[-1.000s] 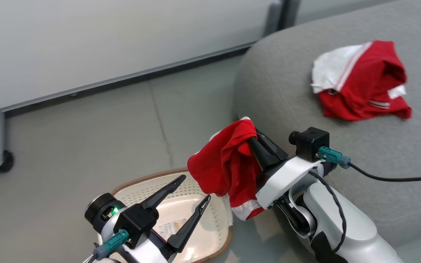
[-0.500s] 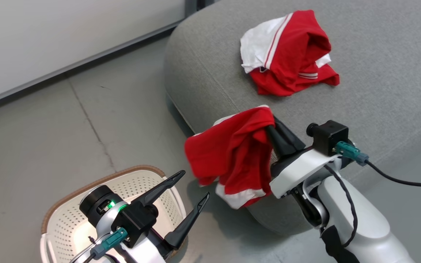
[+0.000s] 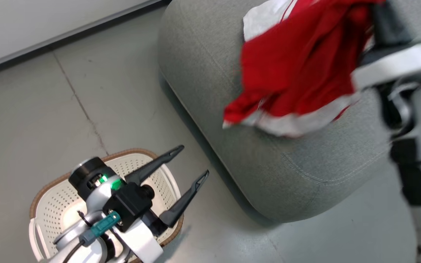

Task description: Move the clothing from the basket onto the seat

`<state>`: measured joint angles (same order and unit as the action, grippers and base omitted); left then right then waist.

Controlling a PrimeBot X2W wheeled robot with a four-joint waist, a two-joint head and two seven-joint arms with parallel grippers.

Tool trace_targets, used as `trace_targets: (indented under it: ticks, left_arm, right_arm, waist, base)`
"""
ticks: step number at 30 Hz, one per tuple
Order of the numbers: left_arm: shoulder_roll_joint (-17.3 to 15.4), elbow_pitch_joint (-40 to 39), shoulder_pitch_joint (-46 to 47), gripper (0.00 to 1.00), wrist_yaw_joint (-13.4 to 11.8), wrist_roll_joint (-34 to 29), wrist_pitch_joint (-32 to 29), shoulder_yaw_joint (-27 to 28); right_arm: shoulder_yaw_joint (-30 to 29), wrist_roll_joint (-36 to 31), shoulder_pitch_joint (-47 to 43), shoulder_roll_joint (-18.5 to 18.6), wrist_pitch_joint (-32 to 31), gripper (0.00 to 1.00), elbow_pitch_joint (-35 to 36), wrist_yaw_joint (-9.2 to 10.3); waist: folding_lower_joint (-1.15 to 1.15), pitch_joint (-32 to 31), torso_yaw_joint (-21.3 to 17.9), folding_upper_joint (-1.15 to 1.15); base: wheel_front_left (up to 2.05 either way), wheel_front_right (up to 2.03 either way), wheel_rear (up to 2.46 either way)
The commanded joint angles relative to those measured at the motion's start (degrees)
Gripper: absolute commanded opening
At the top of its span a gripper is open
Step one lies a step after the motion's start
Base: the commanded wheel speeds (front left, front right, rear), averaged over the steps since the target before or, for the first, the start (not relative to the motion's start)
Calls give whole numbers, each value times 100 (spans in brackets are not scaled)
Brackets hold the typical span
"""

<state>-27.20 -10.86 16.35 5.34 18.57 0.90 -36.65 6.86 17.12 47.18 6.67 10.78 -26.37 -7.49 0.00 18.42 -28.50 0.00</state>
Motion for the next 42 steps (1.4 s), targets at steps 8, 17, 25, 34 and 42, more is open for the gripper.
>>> trace_targets:
  ticks: [8,17,25,34,42]
  left_arm:
    - [-205,-246,540,100,91,-94,-55,24]
    - [-509,-573,1008,100,151,-153,-175,25]
    - [-715,-687,1235,100,178,-106,-186,20]
    - [-638,-513,1242,100,160,-19,-52,-56]
    - [-312,-106,987,100,-35,168,316,-75]
  right_arm:
    - [-1517,-260,1162,847,-486,0,38,-1]
    - [-2393,-568,1389,1217,-229,0,-809,-1]
    - [-2649,-840,1177,822,110,0,-1925,-1]
    - [-2873,-960,1078,636,381,10,-2895,-1]
    - [-2838,-1315,695,707,449,100,-2909,-1]
  waist:
    - [0,628,447,0]
    - [0,1604,836,0]
    - [0,2030,920,0]
    - [0,1848,973,0]
    - [0,1143,1162,0]
  base:
    - [0,0,0]
    - [0,0,0]
    - [0,0,0]
    - [0,0,0]
    - [0,0,0]
